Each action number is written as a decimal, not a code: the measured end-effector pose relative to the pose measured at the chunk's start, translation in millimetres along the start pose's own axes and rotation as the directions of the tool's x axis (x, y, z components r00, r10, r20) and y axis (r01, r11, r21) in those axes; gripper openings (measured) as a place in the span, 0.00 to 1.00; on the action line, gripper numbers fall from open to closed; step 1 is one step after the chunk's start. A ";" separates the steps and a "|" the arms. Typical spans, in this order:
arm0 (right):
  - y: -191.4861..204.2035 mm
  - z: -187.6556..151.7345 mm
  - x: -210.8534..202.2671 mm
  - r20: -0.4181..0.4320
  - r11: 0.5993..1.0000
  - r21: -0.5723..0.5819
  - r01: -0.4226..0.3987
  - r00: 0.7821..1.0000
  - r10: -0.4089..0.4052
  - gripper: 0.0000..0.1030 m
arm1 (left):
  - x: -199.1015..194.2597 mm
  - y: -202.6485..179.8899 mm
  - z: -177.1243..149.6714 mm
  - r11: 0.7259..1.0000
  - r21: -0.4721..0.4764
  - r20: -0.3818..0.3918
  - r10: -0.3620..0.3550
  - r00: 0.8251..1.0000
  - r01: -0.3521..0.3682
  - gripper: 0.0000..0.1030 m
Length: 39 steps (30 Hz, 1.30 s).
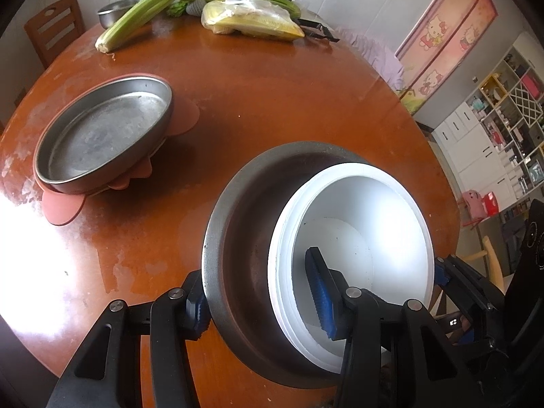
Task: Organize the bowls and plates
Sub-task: 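Lift the steel bowl stack with the left tool over the steel tray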
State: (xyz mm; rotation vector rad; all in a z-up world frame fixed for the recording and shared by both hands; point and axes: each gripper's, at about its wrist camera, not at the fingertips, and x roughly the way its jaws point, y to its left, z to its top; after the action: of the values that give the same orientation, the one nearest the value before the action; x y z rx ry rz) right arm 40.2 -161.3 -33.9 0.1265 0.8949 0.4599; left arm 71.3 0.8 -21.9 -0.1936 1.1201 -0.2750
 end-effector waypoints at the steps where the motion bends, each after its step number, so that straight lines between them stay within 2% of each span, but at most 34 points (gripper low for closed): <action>1: 0.5 0.0 -1.9 0.003 1.000 -0.002 0.001 1.000 -0.001 0.67 | -1.7 -0.5 0.0 1.000 0.000 0.004 -0.001 1.000 0.001 0.48; 23: 12.6 10.4 -15.5 0.047 1.000 -0.016 0.023 0.999 -0.022 0.67 | -27.7 0.6 1.4 1.000 0.015 0.063 -0.020 0.998 0.020 0.48; 39: 27.8 35.3 -18.0 0.081 0.998 -0.033 0.044 0.996 -0.041 0.67 | -46.4 8.0 23.9 0.999 0.038 0.120 -0.033 0.992 0.029 0.48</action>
State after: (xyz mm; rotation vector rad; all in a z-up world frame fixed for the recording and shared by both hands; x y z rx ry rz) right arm 48.7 -141.4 9.4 0.0929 0.8089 0.4275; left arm 74.9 23.3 25.7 -0.1929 0.9924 -0.3071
